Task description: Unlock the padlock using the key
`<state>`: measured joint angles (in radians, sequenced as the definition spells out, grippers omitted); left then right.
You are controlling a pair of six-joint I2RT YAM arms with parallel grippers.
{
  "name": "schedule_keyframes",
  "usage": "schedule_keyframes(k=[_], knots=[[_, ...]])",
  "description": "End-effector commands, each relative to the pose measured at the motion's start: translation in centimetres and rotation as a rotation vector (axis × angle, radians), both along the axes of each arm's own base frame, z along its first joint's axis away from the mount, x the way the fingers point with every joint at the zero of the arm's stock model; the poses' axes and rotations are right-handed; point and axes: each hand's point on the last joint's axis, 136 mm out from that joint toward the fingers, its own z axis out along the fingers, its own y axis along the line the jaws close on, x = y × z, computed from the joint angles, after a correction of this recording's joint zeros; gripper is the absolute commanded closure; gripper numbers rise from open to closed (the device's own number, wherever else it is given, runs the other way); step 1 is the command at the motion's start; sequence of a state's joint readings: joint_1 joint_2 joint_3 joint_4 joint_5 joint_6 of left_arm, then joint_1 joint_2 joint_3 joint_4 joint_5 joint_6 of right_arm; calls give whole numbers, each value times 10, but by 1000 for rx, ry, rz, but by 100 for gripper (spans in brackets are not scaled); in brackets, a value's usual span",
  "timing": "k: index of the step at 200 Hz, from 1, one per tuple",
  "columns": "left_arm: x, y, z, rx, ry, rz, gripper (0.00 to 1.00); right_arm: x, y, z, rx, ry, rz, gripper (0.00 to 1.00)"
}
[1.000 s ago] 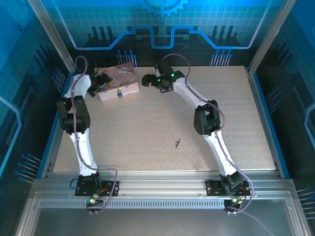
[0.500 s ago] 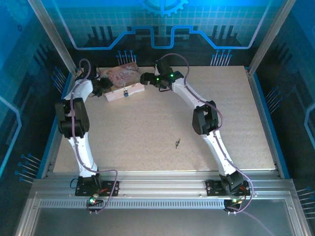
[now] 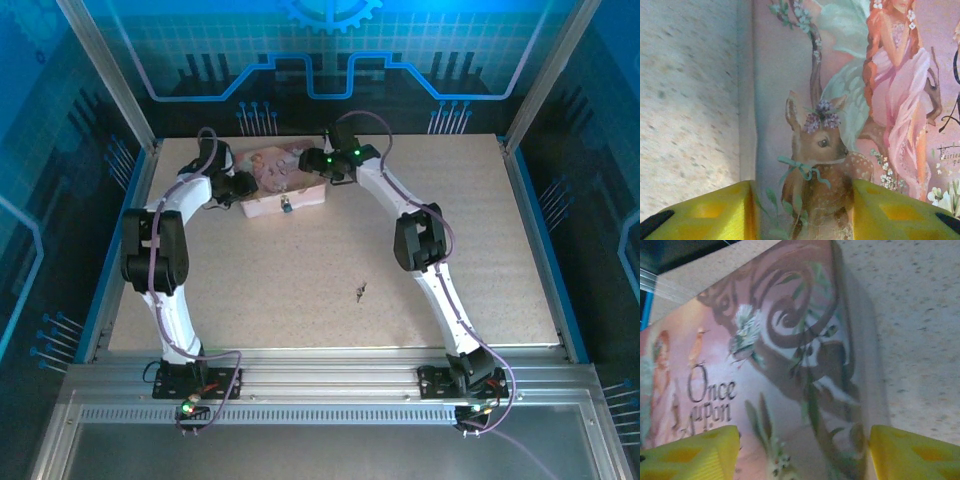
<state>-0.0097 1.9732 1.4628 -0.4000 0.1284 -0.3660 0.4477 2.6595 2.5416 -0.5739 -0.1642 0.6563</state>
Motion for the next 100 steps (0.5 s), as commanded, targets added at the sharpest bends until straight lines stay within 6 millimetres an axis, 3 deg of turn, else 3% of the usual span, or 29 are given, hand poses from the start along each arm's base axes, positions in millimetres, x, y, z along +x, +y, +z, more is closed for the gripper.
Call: schedule_keyframes(k=[1,31,40,43,45,55,100], knots=[[-69,-27,-56,38,267,-120,49,-15,2,-3,5,45,59,39],[-74,-62,-46,17,233,-165,48,-47,-28,-4,-86,67,39,40],[-75,-73,-44,14,225,-178,48,-57,-41,-1,-103,63,21,40],[-75,-77,-43,13,223,-184,47,-60,-46,-9,-114,78,14,39],[-76,-80,-43,12,222,-186,47,-61,-48,4,-106,57,11,39],[-78,-93,-42,9,217,-203,47,-71,-64,7,-114,62,-13,39],[-89,-148,-40,14,200,-260,46,-111,-129,-1,-133,113,-81,37]])
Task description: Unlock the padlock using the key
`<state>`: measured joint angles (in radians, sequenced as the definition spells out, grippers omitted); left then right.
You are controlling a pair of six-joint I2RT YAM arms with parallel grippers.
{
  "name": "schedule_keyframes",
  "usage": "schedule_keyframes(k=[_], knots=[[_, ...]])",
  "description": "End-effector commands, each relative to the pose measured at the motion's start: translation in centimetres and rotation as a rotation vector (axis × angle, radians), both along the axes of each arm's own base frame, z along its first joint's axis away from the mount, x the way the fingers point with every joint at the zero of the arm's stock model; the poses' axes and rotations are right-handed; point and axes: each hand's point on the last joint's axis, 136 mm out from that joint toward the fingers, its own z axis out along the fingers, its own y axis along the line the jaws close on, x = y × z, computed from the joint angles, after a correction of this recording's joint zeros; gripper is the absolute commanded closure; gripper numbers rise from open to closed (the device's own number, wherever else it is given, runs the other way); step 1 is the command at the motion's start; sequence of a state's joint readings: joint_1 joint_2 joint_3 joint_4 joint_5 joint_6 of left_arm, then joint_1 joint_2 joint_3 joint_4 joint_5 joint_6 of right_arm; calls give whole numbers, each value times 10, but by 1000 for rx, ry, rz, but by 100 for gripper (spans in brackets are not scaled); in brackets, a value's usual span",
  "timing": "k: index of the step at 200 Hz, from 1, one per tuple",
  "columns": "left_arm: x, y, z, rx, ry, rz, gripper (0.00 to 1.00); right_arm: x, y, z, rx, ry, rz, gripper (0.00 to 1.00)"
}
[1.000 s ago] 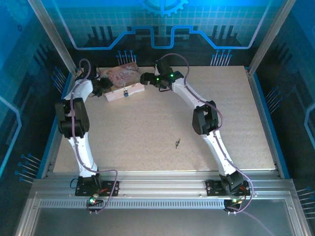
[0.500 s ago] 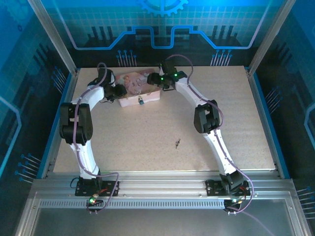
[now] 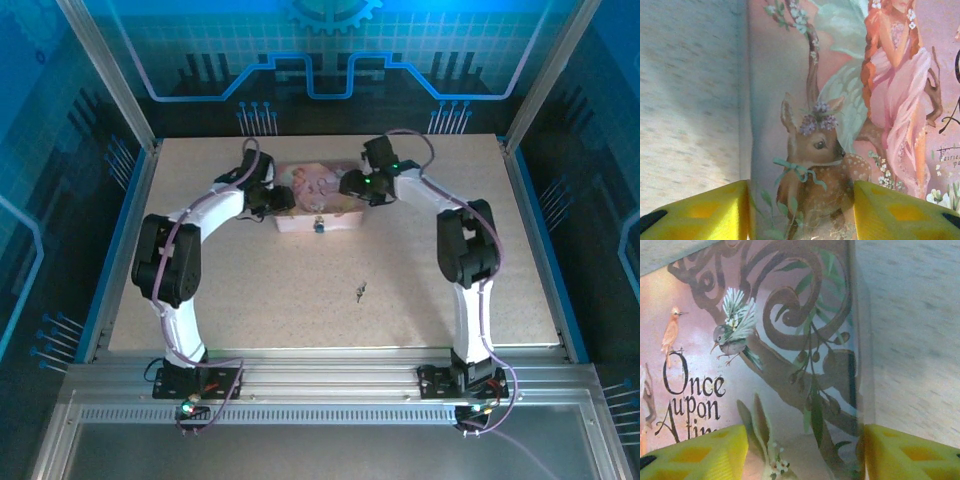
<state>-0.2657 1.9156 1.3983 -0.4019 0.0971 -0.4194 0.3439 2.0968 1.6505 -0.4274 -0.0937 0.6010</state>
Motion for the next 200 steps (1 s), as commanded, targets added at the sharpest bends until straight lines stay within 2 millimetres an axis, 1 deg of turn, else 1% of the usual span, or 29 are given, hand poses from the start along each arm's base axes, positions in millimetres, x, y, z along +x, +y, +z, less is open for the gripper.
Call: schedule_keyframes(k=[1,14,32,51,59,72,95,112,122,145,166,179,188,200], knots=[[-48,-34,-41,31,177,-68,46,-19,-11,6,16,-7,26,37],[-53,-45,-43,40,177,-72,45,-24,-22,7,14,-3,15,37],[-59,-51,-46,57,180,-60,42,-29,-33,11,9,-3,9,35],[-59,-50,-44,69,173,-45,39,-32,-37,23,2,-11,16,31],[-59,-45,-43,90,170,-36,36,-33,-39,30,-5,-16,16,29],[-57,-40,-35,125,149,-33,32,-35,-41,43,-17,-26,19,25],[-56,-29,-13,170,98,-32,26,-40,-49,65,-31,-38,9,16],[-59,-20,4,210,67,-38,23,-49,-53,82,6,-37,0,15],[-65,-14,11,231,52,-44,22,-55,-55,88,22,-35,-7,14],[-82,0,23,263,27,-44,20,-81,-62,96,28,-22,-31,14],[-99,11,26,273,12,-44,19,-117,-71,86,-9,27,-53,15],[-106,13,28,271,-2,-54,18,-140,-78,80,-31,52,-68,16],[-110,15,30,269,-7,-57,18,-157,-80,75,-39,71,-76,18],[-116,16,33,261,-14,-57,17,-181,-77,68,-38,92,-75,23]])
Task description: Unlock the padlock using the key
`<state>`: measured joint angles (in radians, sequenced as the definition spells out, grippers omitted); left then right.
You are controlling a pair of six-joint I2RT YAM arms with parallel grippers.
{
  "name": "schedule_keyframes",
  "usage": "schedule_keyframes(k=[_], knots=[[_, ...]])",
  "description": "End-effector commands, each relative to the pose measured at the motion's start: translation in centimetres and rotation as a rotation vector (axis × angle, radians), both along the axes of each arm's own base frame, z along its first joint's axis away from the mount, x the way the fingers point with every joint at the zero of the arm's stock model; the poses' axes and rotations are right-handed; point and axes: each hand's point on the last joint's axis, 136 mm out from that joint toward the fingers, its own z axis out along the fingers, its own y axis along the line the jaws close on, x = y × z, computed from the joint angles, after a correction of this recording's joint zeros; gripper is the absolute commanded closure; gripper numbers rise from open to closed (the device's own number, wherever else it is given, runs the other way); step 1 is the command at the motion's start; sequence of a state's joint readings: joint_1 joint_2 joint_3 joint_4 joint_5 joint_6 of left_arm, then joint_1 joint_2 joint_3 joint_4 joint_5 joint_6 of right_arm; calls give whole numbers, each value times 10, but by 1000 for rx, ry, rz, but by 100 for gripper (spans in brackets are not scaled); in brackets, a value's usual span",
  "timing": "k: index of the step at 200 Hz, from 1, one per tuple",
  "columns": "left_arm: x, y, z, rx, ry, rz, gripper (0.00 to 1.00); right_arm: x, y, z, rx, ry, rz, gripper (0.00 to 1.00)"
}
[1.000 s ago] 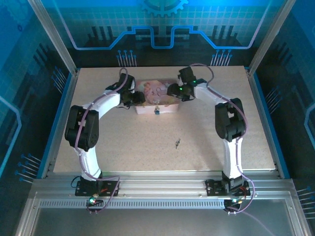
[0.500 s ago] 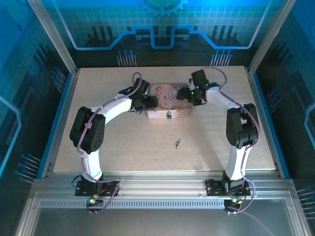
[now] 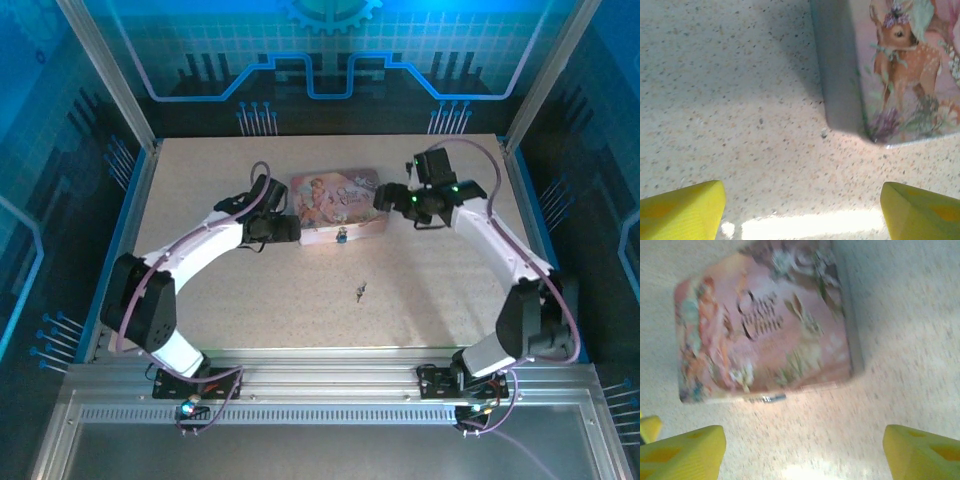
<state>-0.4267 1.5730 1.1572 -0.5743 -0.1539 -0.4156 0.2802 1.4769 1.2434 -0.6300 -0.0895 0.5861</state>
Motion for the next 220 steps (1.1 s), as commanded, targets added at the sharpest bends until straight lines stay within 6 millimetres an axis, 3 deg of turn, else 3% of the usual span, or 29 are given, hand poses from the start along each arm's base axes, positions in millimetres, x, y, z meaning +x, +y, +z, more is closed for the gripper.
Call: schedule_keyframes(k=[1,33,54,67,115,123,171,220], knots=[[-15,8,4,29,-5,-22,17,-51,-3,-22,-27,111,-22,24],[-33,4,7,-58,-23,-14,14,-109,12,-45,-44,171,-27,49],[-44,-1,3,-113,-27,-19,13,-129,24,-58,-27,193,-38,63],[-51,-3,-1,-122,-23,-26,12,-140,24,-77,-52,237,-43,69],[-69,-18,-22,-132,30,-75,12,-141,54,-106,-84,329,7,73],[-71,-23,-25,-138,32,-86,12,-135,62,-104,-77,329,13,73],[-78,-38,-34,-137,50,-127,13,-133,72,-139,-95,439,-30,74],[-80,-42,-40,-128,57,-147,13,-130,77,-149,-103,455,-49,73]])
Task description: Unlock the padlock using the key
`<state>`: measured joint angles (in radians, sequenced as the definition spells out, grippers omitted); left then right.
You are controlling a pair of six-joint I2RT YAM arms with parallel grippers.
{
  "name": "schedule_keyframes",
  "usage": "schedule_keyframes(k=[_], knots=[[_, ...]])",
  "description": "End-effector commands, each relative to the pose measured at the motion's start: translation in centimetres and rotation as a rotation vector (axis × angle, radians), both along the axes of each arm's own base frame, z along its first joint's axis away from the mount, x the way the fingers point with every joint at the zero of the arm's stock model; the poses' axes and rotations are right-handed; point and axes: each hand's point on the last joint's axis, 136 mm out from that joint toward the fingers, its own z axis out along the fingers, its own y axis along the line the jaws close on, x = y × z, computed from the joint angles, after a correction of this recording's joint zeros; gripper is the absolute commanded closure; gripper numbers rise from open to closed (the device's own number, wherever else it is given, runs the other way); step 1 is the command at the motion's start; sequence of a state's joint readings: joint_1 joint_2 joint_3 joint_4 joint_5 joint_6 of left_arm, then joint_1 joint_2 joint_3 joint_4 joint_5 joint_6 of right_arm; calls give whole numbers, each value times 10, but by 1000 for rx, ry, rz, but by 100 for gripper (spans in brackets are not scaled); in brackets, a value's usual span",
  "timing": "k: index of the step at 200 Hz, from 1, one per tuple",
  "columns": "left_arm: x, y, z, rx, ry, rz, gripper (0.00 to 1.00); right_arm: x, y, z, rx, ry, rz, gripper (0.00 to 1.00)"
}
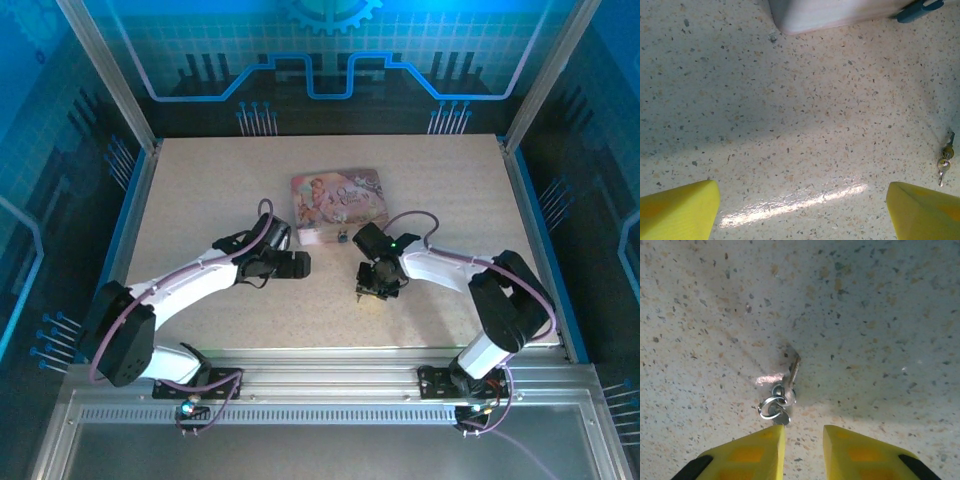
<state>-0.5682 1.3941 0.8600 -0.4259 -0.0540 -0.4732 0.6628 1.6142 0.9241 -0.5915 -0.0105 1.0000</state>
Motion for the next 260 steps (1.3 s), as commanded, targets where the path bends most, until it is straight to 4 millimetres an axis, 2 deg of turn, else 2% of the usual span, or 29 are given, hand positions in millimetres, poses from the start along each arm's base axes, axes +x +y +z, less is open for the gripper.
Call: schedule_keyframes(k=[1,110,154,213,260], knots=[[-7,-4,-10,-9,30,-9,12,4,11,4,22,-8,-21,73],[-13,0,-19,7,46,-12,12,9,14,-11,-3,8,-28,73],[-14,0,-16,2,37,-12,12,8,12,-15,-12,13,-28,73],[-16,2,-17,6,43,-11,12,15,17,-14,-19,-9,19,77],[-19,4,-21,14,51,-10,12,21,21,-15,-33,-28,73,84]])
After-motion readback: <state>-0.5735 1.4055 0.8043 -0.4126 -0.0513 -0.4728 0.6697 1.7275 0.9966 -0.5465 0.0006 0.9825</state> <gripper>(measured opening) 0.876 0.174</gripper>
